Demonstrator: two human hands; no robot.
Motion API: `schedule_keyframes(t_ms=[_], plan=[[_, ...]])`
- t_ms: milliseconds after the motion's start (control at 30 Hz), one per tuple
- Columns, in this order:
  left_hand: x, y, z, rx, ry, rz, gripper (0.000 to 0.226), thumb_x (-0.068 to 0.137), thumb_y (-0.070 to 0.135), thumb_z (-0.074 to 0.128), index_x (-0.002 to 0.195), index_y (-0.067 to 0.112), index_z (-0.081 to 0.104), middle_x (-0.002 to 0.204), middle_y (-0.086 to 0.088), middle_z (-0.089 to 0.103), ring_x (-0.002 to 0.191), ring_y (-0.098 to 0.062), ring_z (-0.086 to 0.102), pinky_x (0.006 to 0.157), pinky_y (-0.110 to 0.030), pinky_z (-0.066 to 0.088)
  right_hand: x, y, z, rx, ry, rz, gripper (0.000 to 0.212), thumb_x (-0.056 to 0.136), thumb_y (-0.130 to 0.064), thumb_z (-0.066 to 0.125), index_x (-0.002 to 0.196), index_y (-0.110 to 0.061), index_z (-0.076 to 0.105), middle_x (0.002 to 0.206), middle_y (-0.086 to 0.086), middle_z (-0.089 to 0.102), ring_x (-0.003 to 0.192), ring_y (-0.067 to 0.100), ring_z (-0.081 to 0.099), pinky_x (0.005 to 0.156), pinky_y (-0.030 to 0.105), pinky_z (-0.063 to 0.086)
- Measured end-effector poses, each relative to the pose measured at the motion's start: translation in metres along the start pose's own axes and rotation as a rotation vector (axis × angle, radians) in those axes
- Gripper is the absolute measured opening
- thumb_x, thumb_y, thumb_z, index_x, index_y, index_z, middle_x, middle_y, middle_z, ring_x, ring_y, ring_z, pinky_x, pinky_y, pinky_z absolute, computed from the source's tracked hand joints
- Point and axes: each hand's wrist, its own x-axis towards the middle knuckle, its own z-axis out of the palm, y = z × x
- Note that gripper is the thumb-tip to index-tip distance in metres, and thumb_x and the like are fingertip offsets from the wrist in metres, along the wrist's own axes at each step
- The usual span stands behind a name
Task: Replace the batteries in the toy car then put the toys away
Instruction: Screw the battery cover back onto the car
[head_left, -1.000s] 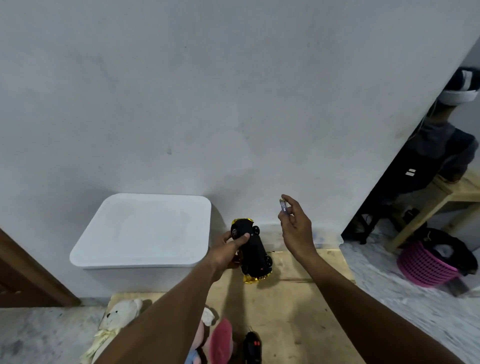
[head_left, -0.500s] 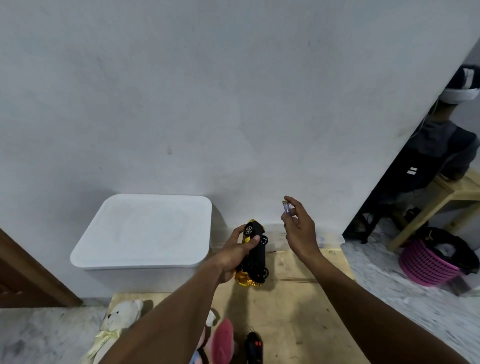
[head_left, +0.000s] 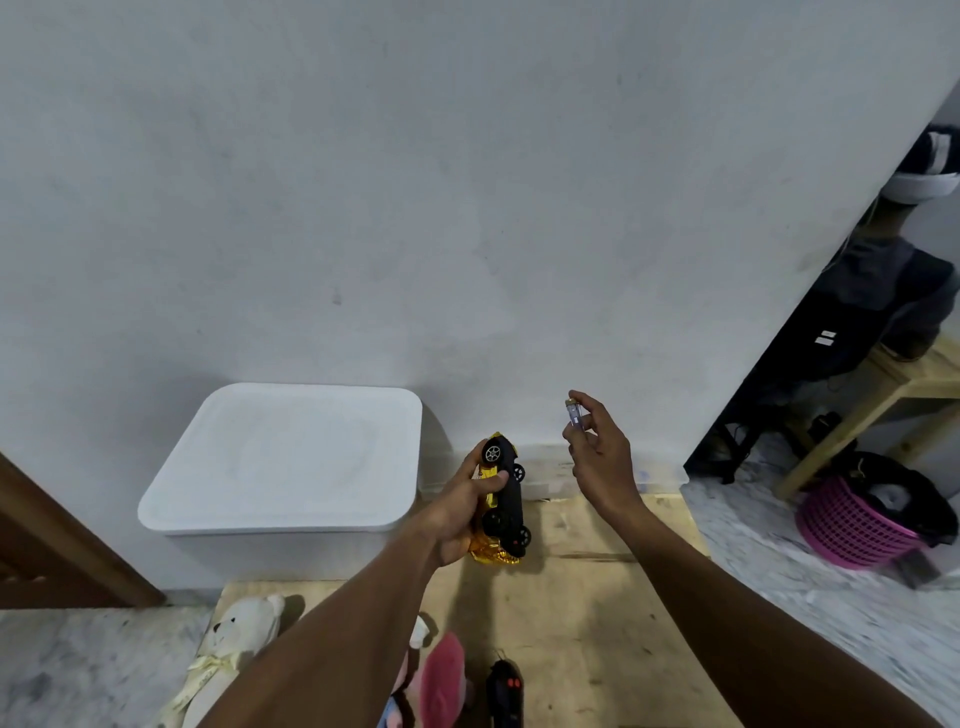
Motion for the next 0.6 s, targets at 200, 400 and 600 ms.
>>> schedule_keyframes(t_ms=[200, 400, 600], plan=[[0.007, -0.008, -0.003, 0.062, 0.040, -0.029, 0.069, 0.096, 0.008, 0.061, 0.148, 0.046, 0.036, 0.141, -0.009, 0.054, 0.125, -0.031, 0.055, 0.104, -0.052, 0.046, 0.004, 0.003, -0.005, -0.010, -0.012, 0.007, 0.038, 0.099, -0.009, 0.051, 0.128, -0.031, 0.060, 0.092, -0.009, 0.061, 0.060, 0.006, 0.047, 0.052, 0.022, 0.038], [0.013, -0.017, -0.008, 0.207, 0.086, -0.037, 0.072, 0.094, 0.002, 0.063, 0.142, 0.051, 0.041, 0.125, 0.003, 0.065, 0.104, -0.017, 0.064, 0.088, -0.036, 0.056, 0.004, 0.009, -0.007, -0.003, -0.017, 0.017, 0.039, 0.098, -0.009, 0.052, 0.121, -0.038, 0.062, 0.083, -0.018, 0.060, 0.058, 0.010, 0.044, 0.049, 0.024, 0.037], [0.021, -0.040, -0.013, 0.686, 0.228, 0.116, 0.082, 0.081, 0.017, 0.081, 0.148, 0.041, 0.039, 0.133, 0.003, 0.060, 0.111, -0.011, 0.060, 0.093, -0.022, 0.049, 0.006, 0.024, -0.009, -0.042, -0.053, 0.027, 0.038, 0.099, -0.010, 0.052, 0.123, -0.038, 0.060, 0.077, -0.025, 0.059, 0.058, 0.011, 0.045, 0.047, 0.026, 0.038]])
